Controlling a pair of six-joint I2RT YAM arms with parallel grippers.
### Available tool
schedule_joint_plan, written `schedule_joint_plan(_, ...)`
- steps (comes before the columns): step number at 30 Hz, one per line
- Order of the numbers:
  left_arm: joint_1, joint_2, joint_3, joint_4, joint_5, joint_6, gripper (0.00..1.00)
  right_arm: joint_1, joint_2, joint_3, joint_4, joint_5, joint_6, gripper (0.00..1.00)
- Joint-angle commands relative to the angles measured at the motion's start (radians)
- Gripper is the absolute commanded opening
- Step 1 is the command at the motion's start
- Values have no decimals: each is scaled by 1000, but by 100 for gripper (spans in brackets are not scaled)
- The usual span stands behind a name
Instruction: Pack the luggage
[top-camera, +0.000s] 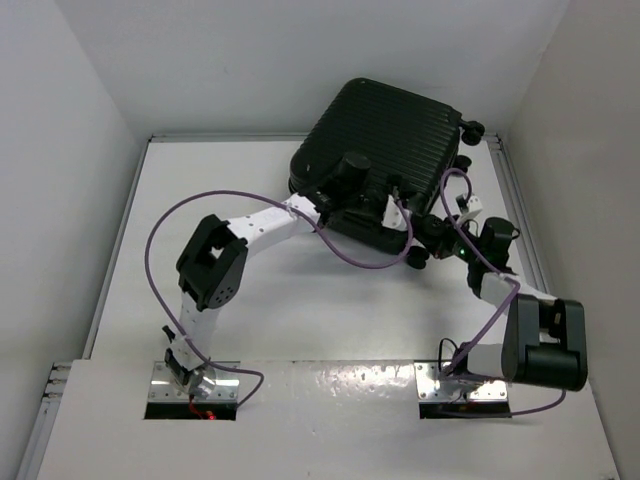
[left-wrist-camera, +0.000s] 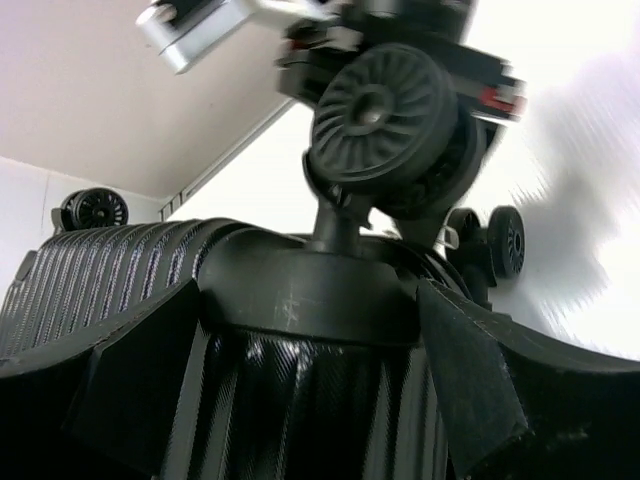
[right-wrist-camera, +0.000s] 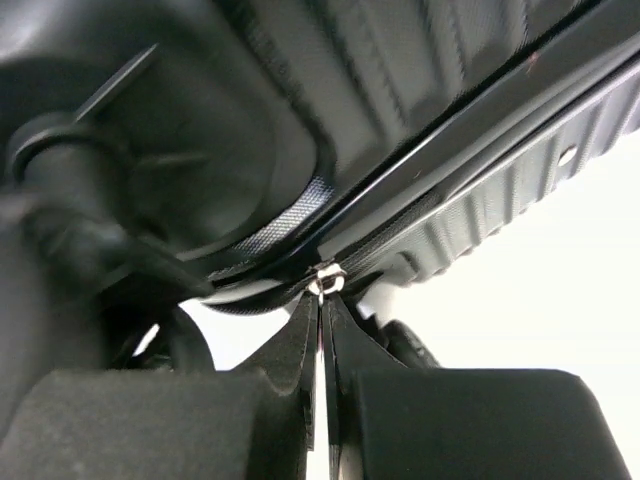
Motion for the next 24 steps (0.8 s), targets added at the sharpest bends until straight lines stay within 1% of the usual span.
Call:
schedule_joint_plan(1,3,63,22,161,-170,-99,93,45,-81,-56,5,-63,38,0)
schedule_joint_plan(2,3,73,22,181,-179,-116,93,60,-134,-88,-14,-55,34,0)
schedule_joint_plan(3,3,82,31,190,-179,-138,93,77,-153,-99,-26,-49,34,0)
schedule_joint_plan(4,3,102,46,206,-191,-180,93,91,-211,-129,-47,-8,28,0)
schedule_joint_plan(7,3,140,77,219,-216,-237,93,175,-282,-151,-95,58,17,0)
schedule_joint_plan(9,3,192,131,220,-239,-277,93,234,-346,-166,-135,180,-12,0)
schedule_joint_plan(10,3,215,160,211,-248,-329,93,301,-356,-166,-153,216,-23,0)
schedule_joint_plan(11,3,241,222,200,-259,-357,93,323,-367,-162,-169,330,-27,0)
schedule_joint_plan(13,3,300,269,200,-271,-402,93,387,-397,-152,-181,389,-40,0)
schedule_joint_plan(14,3,313,289,188,-280,-415,93,395,-400,-134,-189,432,-44,0)
schedule_joint_plan(16,3,332,303,187,-291,-443,91,415,-408,-123,-199,451,-52,0)
schedule_joint_plan(18,3,332,312,187,-291,-481,91,433,-397,-106,-209,485,-79,0)
schedule_joint_plan(19,14,314,298,204,-281,-506,93,436,-384,-100,-207,503,-84,0)
schedule_joint_plan(20,23,301,288,218,-280,-573,95,436,-379,-99,-204,509,-84,0)
schedule_joint_plan(22,55,265,249,252,-311,-635,96,443,-356,-93,-198,544,-77,0)
schedule_joint_plan(23,69,192,214,281,-322,-667,98,443,-351,-88,-198,551,-77,0)
schedule_joint_plan(24,96,139,167,313,-334,-702,98,441,-348,-85,-196,554,-74,0)
